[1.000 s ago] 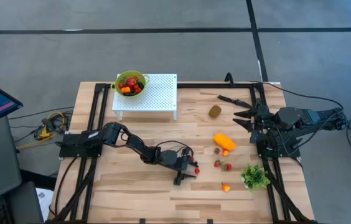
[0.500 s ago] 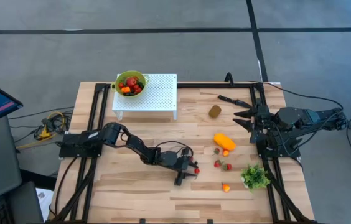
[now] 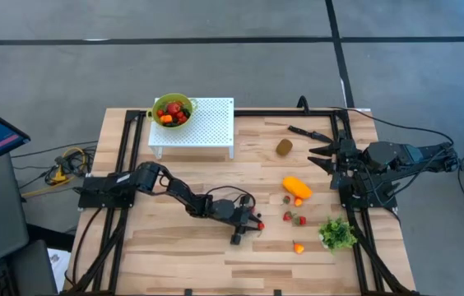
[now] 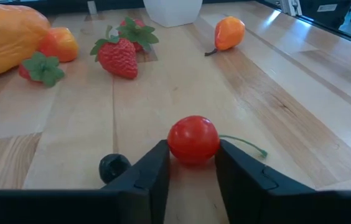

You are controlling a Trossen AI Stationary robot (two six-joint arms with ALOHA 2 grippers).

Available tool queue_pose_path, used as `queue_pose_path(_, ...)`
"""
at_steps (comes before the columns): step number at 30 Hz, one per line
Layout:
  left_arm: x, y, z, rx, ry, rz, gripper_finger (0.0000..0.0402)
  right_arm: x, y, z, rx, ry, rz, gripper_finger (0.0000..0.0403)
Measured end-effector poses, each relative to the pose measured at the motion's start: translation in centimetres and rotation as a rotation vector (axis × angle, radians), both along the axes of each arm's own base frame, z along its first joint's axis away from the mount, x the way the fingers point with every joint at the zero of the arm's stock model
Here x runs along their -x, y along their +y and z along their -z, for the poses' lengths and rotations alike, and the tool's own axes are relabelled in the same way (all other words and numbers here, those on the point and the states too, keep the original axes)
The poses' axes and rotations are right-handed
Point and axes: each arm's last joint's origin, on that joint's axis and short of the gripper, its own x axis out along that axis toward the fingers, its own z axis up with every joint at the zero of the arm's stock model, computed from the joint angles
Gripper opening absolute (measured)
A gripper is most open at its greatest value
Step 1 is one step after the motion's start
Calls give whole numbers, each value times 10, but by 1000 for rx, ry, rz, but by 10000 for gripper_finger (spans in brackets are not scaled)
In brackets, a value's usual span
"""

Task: Pick & Place Fruit
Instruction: Put the red cherry into the green strainer bowl on the shelf

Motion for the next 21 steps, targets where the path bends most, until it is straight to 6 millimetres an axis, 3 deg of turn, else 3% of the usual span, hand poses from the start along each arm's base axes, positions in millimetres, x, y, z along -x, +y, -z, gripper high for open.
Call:
queue_pose_path(15, 2, 0, -5, 2, 11, 13, 109, 0, 0, 0, 0, 0, 1, 116)
queue_pose_path(19, 9, 3, -22, 0, 10, 11, 109, 0, 0, 0, 0, 0, 0, 116)
queue_pose_path(21, 11, 6, -40, -9, -24, 2, 109, 0, 0, 0, 0, 0, 1, 116)
